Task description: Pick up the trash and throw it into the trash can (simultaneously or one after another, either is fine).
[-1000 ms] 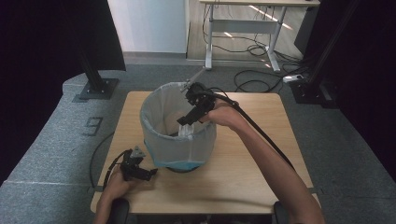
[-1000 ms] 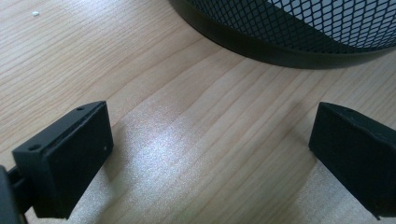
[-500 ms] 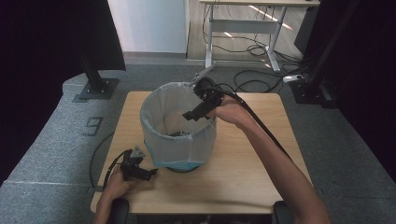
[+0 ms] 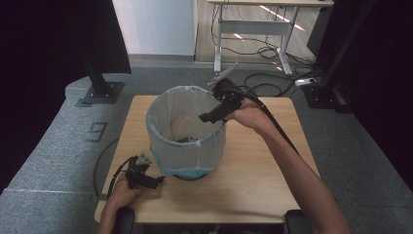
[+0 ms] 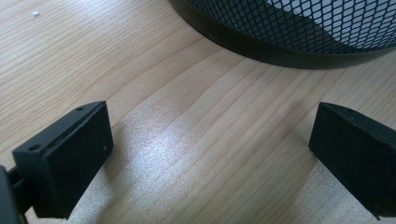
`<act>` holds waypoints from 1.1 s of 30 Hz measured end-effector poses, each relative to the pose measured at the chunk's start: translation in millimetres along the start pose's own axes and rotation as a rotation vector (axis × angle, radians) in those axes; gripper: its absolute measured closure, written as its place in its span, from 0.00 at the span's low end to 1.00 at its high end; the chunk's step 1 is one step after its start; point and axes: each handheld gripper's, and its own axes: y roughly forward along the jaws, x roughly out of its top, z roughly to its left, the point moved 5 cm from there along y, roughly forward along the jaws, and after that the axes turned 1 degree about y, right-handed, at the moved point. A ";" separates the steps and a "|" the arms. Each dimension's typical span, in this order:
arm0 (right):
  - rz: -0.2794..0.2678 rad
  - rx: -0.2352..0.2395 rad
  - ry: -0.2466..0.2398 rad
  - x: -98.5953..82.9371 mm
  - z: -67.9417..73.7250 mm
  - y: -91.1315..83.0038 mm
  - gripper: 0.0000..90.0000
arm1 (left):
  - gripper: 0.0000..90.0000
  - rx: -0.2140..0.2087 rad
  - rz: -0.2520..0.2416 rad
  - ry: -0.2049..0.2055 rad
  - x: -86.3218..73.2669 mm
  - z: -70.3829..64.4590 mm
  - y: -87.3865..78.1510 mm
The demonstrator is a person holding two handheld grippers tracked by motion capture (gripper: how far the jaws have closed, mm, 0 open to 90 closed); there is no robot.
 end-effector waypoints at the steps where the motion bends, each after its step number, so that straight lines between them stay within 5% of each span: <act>1: -0.002 -0.002 0.002 -0.8 -1.0 -1.0 0.00 | 0.00 0.000 0.001 0.001 0.0 0.0 0.0; 33: -0.058 -0.097 0.104 -46.5 -37.5 -38.3 0.00 | 0.00 0.000 0.000 0.001 -0.1 0.1 0.0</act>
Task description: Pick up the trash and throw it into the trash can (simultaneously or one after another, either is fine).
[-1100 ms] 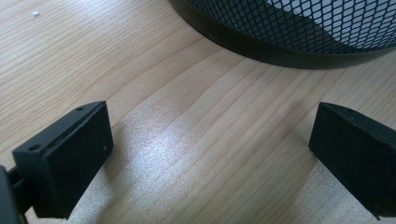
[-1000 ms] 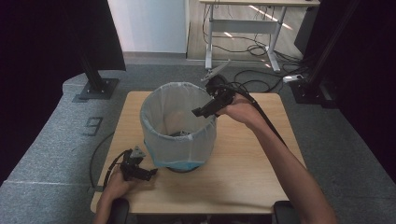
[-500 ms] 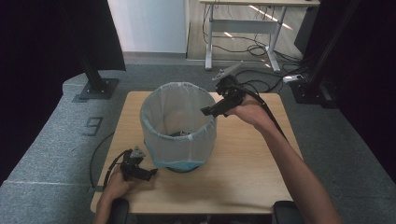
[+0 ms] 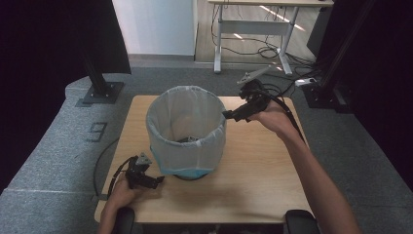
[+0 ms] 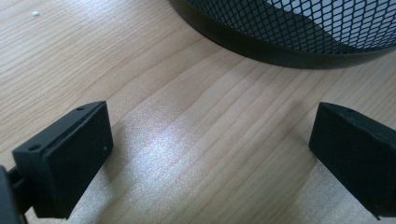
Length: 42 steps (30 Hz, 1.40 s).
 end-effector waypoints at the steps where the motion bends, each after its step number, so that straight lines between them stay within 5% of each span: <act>1: 0.006 -0.008 0.001 -2.0 -1.9 -0.8 0.00 | 0.00 0.000 0.000 0.000 0.0 0.0 0.0; 27: -0.026 -0.089 0.079 -51.1 -37.8 -22.3 0.01 | 0.00 0.000 0.001 0.001 0.0 0.1 -0.1; 42: -0.014 -0.174 0.116 -90.4 -60.7 -34.1 0.03 | 0.00 0.000 0.000 0.000 0.0 0.0 0.0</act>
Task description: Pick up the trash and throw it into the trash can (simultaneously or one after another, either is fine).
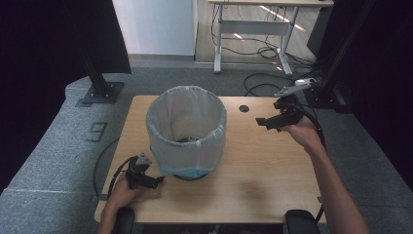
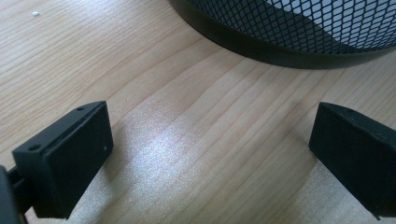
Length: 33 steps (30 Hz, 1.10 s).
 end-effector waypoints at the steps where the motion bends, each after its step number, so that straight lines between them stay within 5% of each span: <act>1: -0.001 -0.003 0.004 -2.4 -1.5 -0.6 0.03 | 0.00 0.000 0.000 0.000 0.0 0.0 0.0; 33: 0.018 -0.092 0.080 -92.4 -30.5 12.6 0.04 | 0.00 0.005 0.005 -0.002 -0.1 -0.2 -0.3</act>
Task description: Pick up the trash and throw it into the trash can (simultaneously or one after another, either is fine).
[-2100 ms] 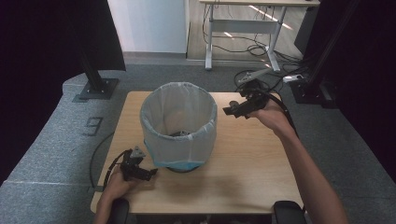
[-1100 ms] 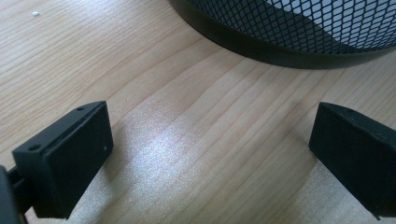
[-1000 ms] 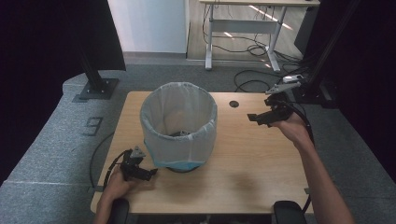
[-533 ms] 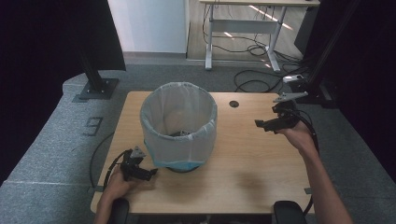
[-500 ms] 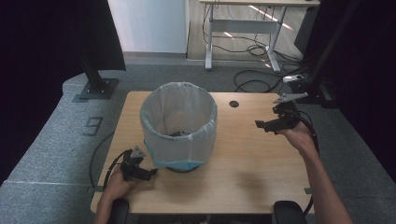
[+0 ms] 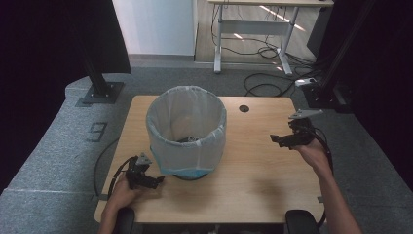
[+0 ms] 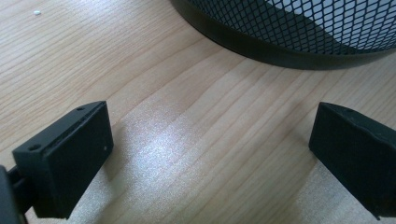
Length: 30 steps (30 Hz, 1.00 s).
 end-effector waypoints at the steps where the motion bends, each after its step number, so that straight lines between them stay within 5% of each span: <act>1: 0.001 -0.003 0.006 -5.8 -0.6 2.2 0.04 | 0.00 0.000 0.000 0.000 0.0 0.0 0.0; 19: 0.017 -0.023 0.048 -61.4 2.4 29.0 0.05 | 0.00 0.001 0.000 0.000 0.0 0.0 0.0; 30: 0.059 0.001 0.078 -106.8 16.4 57.3 0.05 | 0.00 0.001 -0.001 0.000 0.0 0.0 0.1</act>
